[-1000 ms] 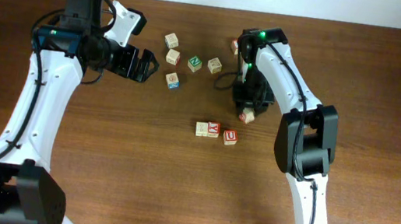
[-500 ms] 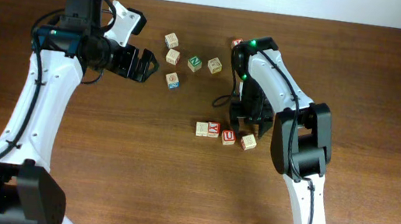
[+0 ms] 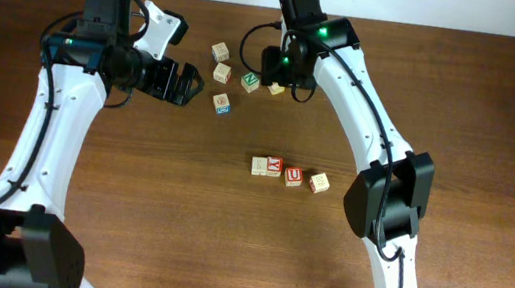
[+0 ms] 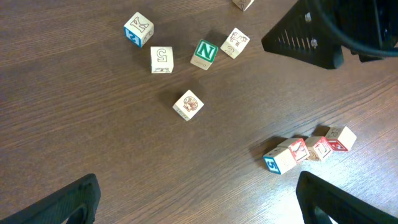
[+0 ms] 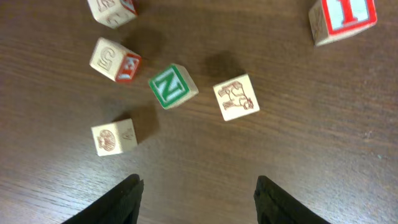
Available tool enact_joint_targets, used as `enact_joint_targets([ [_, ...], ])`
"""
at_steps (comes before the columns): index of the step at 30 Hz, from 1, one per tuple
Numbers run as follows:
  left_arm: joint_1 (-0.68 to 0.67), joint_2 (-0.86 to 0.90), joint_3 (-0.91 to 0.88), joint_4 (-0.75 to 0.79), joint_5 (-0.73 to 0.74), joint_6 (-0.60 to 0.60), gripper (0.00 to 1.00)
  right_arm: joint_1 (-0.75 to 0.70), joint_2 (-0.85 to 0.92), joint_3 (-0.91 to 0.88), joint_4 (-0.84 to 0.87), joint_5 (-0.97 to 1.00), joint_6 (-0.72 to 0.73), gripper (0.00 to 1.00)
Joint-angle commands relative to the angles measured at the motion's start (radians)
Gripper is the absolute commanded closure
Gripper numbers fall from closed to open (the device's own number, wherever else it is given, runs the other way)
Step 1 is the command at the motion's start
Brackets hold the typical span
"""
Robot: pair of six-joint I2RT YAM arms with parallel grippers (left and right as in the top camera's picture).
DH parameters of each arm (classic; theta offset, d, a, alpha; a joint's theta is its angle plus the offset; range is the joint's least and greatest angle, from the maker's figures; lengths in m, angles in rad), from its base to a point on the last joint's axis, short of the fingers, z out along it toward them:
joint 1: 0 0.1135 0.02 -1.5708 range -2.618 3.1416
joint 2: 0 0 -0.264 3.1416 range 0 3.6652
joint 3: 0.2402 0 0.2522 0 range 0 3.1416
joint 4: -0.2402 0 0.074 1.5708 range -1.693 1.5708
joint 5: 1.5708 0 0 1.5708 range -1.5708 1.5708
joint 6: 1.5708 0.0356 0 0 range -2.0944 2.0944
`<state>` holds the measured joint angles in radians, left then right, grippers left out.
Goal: Rotate 4 blocks
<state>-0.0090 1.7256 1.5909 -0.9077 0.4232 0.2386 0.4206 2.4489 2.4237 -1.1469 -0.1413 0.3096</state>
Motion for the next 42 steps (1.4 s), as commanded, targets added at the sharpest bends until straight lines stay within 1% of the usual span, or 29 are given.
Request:
enact_joint_targets([
  [1, 0.001, 0.0, 0.018, 0.001, 0.018, -0.006, 0.01, -0.009, -0.021, 0.017, -0.088, -0.065, 0.047, 0.42],
  [3, 0.001, 0.0, 0.017, 0.001, 0.018, -0.006, 0.01, -0.015, -0.101, 0.017, -0.167, -0.09, 0.008, 0.44],
  [5, 0.001, 0.0, 0.017, 0.001, 0.018, -0.006, 0.01, -0.026, -0.248, 0.017, -0.214, -0.076, -0.005, 0.41],
  [6, 0.001, 0.0, 0.017, 0.014, 0.019, -0.006, 0.01, -0.046, -0.344, 0.017, -0.283, -0.076, 0.007, 0.4],
  [8, 0.001, 0.0, 0.018, -0.032, 0.019, -0.037, 0.01, -0.098, -0.478, 0.017, -0.432, -0.076, 0.01, 0.4],
  [10, 0.001, 0.0, 0.017, -0.056, 0.068, -0.043, 0.01, -0.144, -0.598, 0.017, -0.55, -0.042, 0.005, 0.41],
  [11, 0.001, 0.0, 0.018, -0.063, 0.093, -0.043, 0.01, -0.148, -0.63, 0.01, -0.552, -0.039, -0.019, 0.41],
  [13, -0.003, 0.0, 0.017, -0.071, 0.124, -0.043, 0.01, -0.147, -0.744, -0.02, -0.552, -0.037, -0.021, 0.41],
  [15, -0.044, 0.002, 0.016, -0.083, 0.122, -0.043, 0.01, -0.147, -0.848, -0.164, -0.552, -0.012, -0.016, 0.42],
  [16, -0.072, 0.003, 0.015, -0.086, 0.097, -0.048, 0.01, -0.146, -0.879, -0.283, -0.547, 0.059, 0.018, 0.46],
  [17, -0.097, 0.004, 0.015, -0.085, 0.003, -0.108, 0.01, -0.144, -0.891, -0.413, -0.511, 0.087, 0.04, 0.46],
  [18, -0.127, 0.006, 0.015, -0.081, -0.165, -0.225, 0.01, -0.144, -0.888, -0.536, -0.438, 0.085, 0.049, 0.46],
  [19, -0.143, 0.01, 0.015, -0.077, -0.256, -0.307, 0.01, -0.145, -0.887, -0.659, -0.342, 0.082, 0.072, 0.46],
  [20, -0.15, 0.012, 0.015, -0.077, -0.296, -0.354, 0.01, -0.145, -0.887, -0.758, -0.256, 0.068, 0.075, 0.47],
  [21, -0.15, 0.012, 0.015, -0.076, -0.301, -0.378, 0.01, -0.144, -0.887, -0.855, -0.173, 0.063, 0.093, 0.49],
  [22, -0.152, 0.019, 0.015, -0.073, -0.301, -0.384, 0.01, -0.144, -0.887, -0.986, -0.054, 0.061, 0.093, 0.52],
  [23, -0.158, 0.031, 0.015, -0.071, -0.301, -0.384, 0.01, -0.144, -0.876, -1.092, 0.039, 0.06, 0.092, 0.53],
  [25, -0.173, 0.064, 0.014, -0.074, -0.301, -0.384, 0.01, -0.144, -0.825, -1.203, 0.128, 0.059, 0.087, 0.56],
  [29, -0.185, 0.126, 0.014, -0.073, -0.29, -0.384, 0.01, -0.134, -0.645, -1.23, 0.195, 0.018, -0.061, 0.61],
  [32, -0.186, 0.126, 0.014, -0.066, -0.29, -0.384, 0.01, -0.099, -0.584, -1.23, 0.296, 0.024, -0.143, 0.62],
  [34, -0.192, 0.126, 0.014, -0.051, -0.29, -0.384, 0.01, -0.084, -0.557, -1.23, 0.338, 0.049, -0.146, 0.62],
  [38, -0.205, 0.126, 0.014, -0.047, -0.29, -0.384, 0.01, -0.074, -0.539, -1.229, 0.349, 0.048, -0.202, 0.62],
  [41, -0.206, 0.126, 0.014, -0.045, -0.29, -0.384, 0.01, -0.073, -0.546, -1.179, 0.256, -0.021, -0.201, 0.62],
  [42, -0.206, 0.126, 0.014, -0.044, -0.29, -0.384, 0.01, -0.069, -0.546, -1.17, 0.253, -0.058, -0.194, 0.62],
])
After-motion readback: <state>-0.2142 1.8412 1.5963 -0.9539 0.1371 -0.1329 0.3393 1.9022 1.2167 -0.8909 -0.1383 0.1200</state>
